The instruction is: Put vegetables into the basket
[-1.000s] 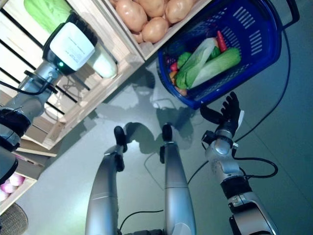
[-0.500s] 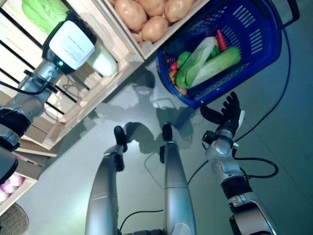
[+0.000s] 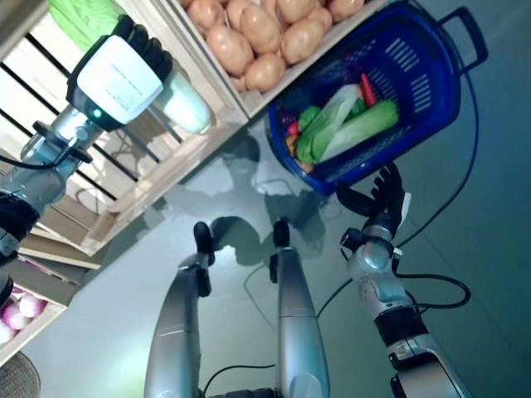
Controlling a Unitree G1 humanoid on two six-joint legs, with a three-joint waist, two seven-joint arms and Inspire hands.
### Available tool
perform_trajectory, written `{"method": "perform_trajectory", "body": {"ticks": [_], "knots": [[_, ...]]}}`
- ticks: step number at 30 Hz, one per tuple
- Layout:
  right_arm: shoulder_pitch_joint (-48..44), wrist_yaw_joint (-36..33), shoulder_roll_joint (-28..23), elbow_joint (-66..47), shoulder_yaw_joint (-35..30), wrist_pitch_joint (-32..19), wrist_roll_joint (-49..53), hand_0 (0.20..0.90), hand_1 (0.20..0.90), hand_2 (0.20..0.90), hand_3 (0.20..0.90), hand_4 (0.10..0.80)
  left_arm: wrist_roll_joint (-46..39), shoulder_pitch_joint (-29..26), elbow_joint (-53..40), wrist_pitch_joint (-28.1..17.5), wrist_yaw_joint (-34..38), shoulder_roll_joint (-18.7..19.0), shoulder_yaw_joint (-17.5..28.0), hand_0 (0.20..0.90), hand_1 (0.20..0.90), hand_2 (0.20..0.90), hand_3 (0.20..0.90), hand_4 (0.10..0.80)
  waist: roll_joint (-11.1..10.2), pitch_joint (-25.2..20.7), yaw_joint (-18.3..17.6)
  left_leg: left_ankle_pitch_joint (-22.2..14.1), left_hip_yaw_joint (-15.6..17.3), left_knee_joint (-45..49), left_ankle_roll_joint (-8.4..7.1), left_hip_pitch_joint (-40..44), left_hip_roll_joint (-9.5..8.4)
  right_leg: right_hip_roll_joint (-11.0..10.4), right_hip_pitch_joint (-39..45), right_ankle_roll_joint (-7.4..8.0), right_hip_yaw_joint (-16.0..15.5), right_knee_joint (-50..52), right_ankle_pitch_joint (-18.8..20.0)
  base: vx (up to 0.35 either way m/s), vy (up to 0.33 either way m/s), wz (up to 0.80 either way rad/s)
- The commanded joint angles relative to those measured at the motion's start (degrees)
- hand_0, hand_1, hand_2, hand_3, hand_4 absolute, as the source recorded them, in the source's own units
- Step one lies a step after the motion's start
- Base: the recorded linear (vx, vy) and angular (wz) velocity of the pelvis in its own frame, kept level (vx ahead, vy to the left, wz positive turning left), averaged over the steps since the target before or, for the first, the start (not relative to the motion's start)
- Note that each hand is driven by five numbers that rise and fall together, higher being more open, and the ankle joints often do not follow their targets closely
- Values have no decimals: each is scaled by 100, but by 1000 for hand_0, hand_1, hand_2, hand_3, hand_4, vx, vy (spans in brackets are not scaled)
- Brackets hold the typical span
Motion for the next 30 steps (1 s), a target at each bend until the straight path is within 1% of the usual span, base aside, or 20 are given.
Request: {"method": "perform_trajectory", "body": {"ticks": [1, 2, 3, 5, 6, 7, 8, 10, 12, 15, 16, 18, 20, 21, 22, 23, 24, 26, 28, 30], "knots": [[75, 140, -179, -547, -402, -365, -339, 900, 900, 900, 900, 800, -954, -271, -627, 169, 800, 559, 1036, 300, 300, 300, 300, 400, 19, -4, 178, -314, 136, -293, 303, 714, -391, 258, 1053, -318, -495, -1146, 563, 14, -42, 1], [84, 187, -149, -534, -416, -349, -327, 900, 900, 900, 900, 800, -1376, -158, -663, 50, 1052, 546, 1158, 300, 300, 300, 300, 400, 11, -4, 215, -309, 114, -337, 297, 855, -401, 231, 1207, -316, -525, -1203, 560, 9, -34, 3], [87, 247, -133, -528, -422, -352, -299, 900, 900, 900, 900, 800, -1500, -100, -672, -9, 1180, 527, 1232, 300, 300, 300, 300, 400, 7, -4, 233, -306, 104, -358, 295, 913, -406, 221, 1269, -318, -539, -1226, 557, 0, 0, 0], [96, 383, -64, -505, -453, -275, -268, 900, 900, 900, 900, 800, -1760, 154, -767, -247, 1338, 456, 1537, 300, 300, 300, 300, 400, -6, -4, 308, -295, 44, -473, 275, 1189, -447, 184, 1574, -324, -602, -1349, 539, 31, -29, 3], [123, 488, -25, -516, -474, -264, -242, 900, 900, 900, 900, 800, -1942, 381, -892, -326, 1447, 403, 1770, 300, 300, 300, 300, 400, -23, -4, 363, -283, 7, -560, 269, 1400, -471, 150, 1801, -327, -650, -1438, 529, 25, -32, 3], [119, 526, -22, -523, -478, -270, -231, 900, 900, 900, 900, 800, -2008, 427, -923, -335, 1484, 396, 1827, 300, 300, 300, 300, 400, -21, -4, 365, -250, -2, -590, 270, 1418, -475, 146, 1823, -331, -661, -1471, 557, 36, -58, -1], [151, 674, 65, -519, -471, -305, -250, 900, 900, 900, 900, 800, -2497, 760, -947, -590, 1732, 209, 2194, 300, 300, 300, 300, 400, -44, -4, 435, -257, -55, -718, 255, 1698, -510, 116, 2113, -320, -703, -1577, 520, 10, -54, -3], [214, 900, 203, -518, -439, -379, -391, 900, 900, 900, 900, 800, -2744, 1226, -993, -994, 1940, -53, 2605, 300, 300, 300, 300, 400, -58, -120, 481, -183, -103, -941, 246, 1970, -537, 77, 2393, -296, -759, -1784, 565, 55, -52, -2], [304, 1061, 282, -616, -451, -361, -476, 900, 900, 900, 900, 800, -2791, 1650, -1192, -1250, 1912, -267, 2904, 300, 300, 300, 300, 400, -80, -294, 525, -142, -140, -1164, 235, 2213, -563, 47, 2640, -268, -804, -1984, 581, 92, -26, 2], [397, 1311, 327, -702, -490, -354, -667, 900, 900, 900, 900, 800, -2887, 2059, -1347, -1637, 1803, -576, 3206, 300, 300, 300, 300, 400, -76, -511, 566, -103, -194, -1413, 224, 2500, -591, 1, 2941, -246, -875, -2226, 606, 96, -9, 11], [457, 1410, 330, -768, -515, -344, -749, 900, 900, 900, 900, 800, -3124, 2257, -1445, -1831, 1706, -711, 3348, 300, 300, 300, 300, 400, -70, -604, 565, -88, -223, -1531, 225, 2645, -597, -12, 3090, -237, -883, -2352, 630, 81, 3, 4], [553, 1594, 361, -882, -552, -374, -868, 900, 900, 900, 900, 800, -3383, 2522, -1646, -2078, 1559, -878, 3529, 300, 300, 300, 300, 400, -63, -737, 593, -74, -263, -1693, 232, 2835, -598, -38, 3286, -218, -911, -2527, 661, 106, 0, 4], [719, 1796, 403, -1086, -593, -427, -980, 900, 900, 900, 900, 800, -3745, 2936, -1978, -2503, 1180, -1141, 3791, 300, 300, 300, 300, 400, -55, -880, 619, -49, -288, -1915, 239, 3081, -583, -59, 3558, -186, -960, -2767, 712, 135, -11, 5], [766, 1897, 406, -1202, -610, -424, -979, 900, 900, 900, 900, 800, -3891, 3083, -2125, -2627, 1062, -1270, 3883, 300, 300, 300, 300, 400, -57, -932, 625, -42, -294, -1981, 245, 3172, -581, -57, 3657, -180, -970, -2845, 729, 167, -19, 4], [854, 2046, 441, -1389, -617, -416, -1019, 900, 900, 900, 900, 800, -4325, 3322, -2348, -2909, 809, -1504, 3999, 300, 300, 300, 300, 400, -52, -1041, 645, -37, -328, -2092, 252, 3331, -580, -53, 3823, -165, -986, -2960, 749, 161, -12, 3], [884, 2158, 468, -1451, -616, -422, -1100, 900, 900, 900, 900, 800, -4437, 3468, -2452, -2984, 707, -1721, 4092, 300, 300, 300, 300, 400, -51, -1111, 664, -42, -356, -2164, 263, 3433, -588, -47, 3937, -161, -990, -3033, 748, 151, -8, 4], [888, 2256, 473, -1488, -598, -443, -1147, 900, 900, 900, 900, 800, -4625, 3535, -2504, -3054, 597, -1835, 4103, 300, 300, 300, 300, 400, -44, -1143, 670, -43, -369, -2205, 267, 3495, -589, -49, 4007, -157, -998, -3076, 751, 100, -2, 4], [905, 2400, 497, -1632, -578, -437, -1188, 900, 900, 900, 900, 800, -4698, 3687, -2676, -3103, 376, -2081, 4175, 300, 300, 300, 300, 400, -34, -1204, 698, -48, -389, -2282, 283, 3610, -581, -51, 4125, -146, -1026, -3135, 746, 83, -14, 2], [907, 2590, 492, -1841, -554, -421, -1048, 900, 900, 900, 900, 800, -5000, 3814, -2828, -3127, 55, -2293, 4119, 300, 300, 300, 300, 400, -45, -1272, 718, -76, -418, -2321, 299, 3735, -578, -48, 4251, -128, -1036, -3197, 755, 88, -33, 6], [893, 2838, 526, -2012, -516, -470, -898, 900, 900, 900, 900, 800, -4880, 3913, -2937, -3015, -144, -2449, 4005, 300, 300, 300, 300, 400, -63, -1323, 733, -103, -451, -2366, 321, 3845, -569, -32, 4362, -113, -1029, -3248, 760, 77, -43, 8]]}}
